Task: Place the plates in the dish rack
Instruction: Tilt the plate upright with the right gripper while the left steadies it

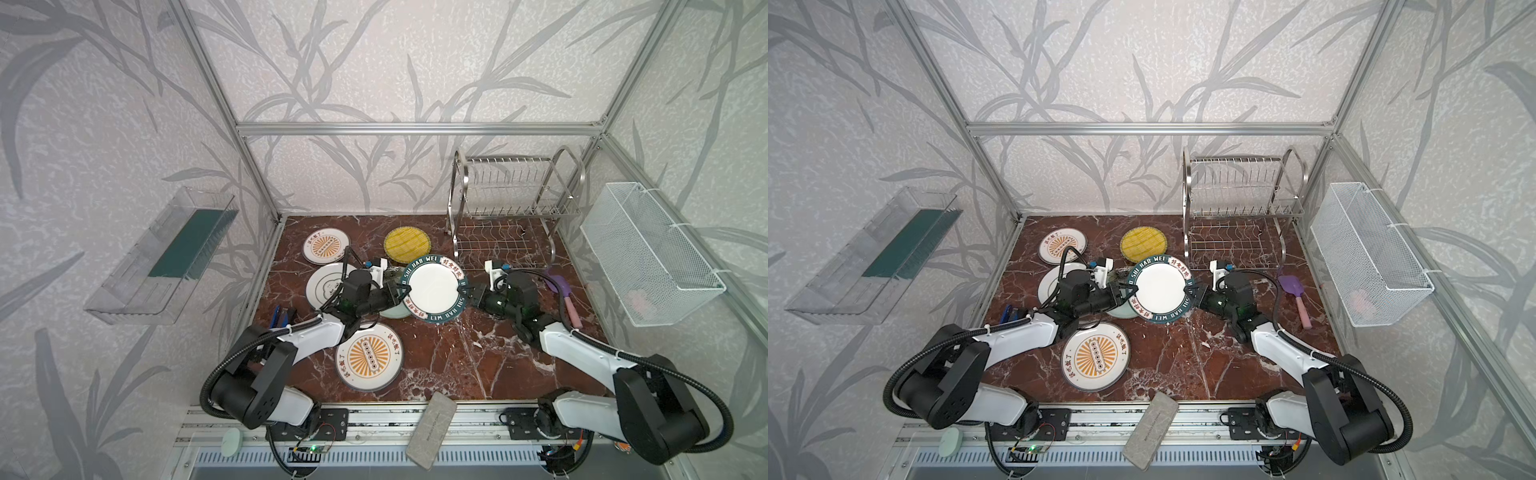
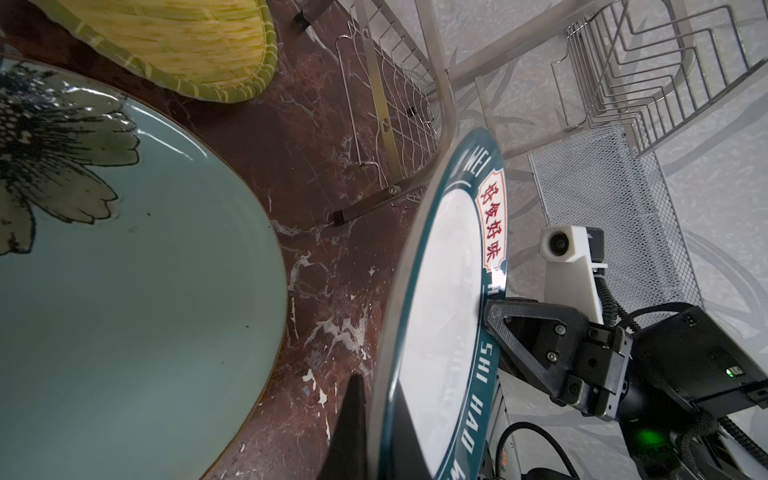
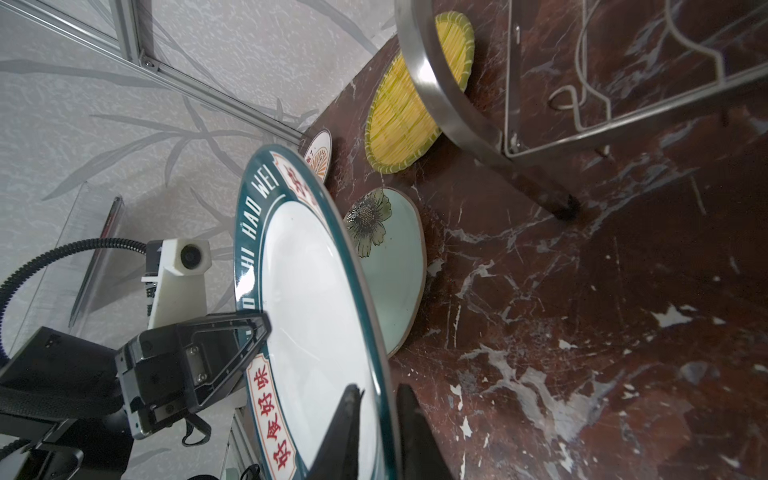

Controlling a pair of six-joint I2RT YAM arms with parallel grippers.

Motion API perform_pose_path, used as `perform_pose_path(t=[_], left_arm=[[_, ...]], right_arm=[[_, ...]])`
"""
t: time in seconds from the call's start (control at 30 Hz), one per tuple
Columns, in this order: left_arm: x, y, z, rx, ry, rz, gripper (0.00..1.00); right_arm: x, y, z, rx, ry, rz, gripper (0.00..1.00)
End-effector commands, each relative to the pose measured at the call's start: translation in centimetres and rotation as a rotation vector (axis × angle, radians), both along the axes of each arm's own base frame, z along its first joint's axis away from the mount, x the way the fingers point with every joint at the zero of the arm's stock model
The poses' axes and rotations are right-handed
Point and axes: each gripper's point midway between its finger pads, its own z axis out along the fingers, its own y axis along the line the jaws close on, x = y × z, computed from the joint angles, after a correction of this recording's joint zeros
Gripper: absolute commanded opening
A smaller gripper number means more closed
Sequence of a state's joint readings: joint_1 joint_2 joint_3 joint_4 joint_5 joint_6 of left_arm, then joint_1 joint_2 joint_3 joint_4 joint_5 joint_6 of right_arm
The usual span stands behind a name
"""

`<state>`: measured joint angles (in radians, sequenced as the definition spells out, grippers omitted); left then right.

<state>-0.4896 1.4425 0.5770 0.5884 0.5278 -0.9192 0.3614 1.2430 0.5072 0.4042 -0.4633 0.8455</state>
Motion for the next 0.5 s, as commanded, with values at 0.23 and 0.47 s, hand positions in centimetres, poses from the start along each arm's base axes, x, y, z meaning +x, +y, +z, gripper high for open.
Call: perform_pose_path(t=[0.23,0.47], left_arm=[[0.0,-0.9,3.8,-0.155,-0.116,-0.009,0.0],[0.0,-0.9,4.5,-0.183,-0.127,-0.008,0.0]], right_arm=[[-0.5,1.2,2.0,0.077,-0.078,0.029,0.3],[-0.6,1.9,1.6,0.091,-0.078,0.05,0.3]])
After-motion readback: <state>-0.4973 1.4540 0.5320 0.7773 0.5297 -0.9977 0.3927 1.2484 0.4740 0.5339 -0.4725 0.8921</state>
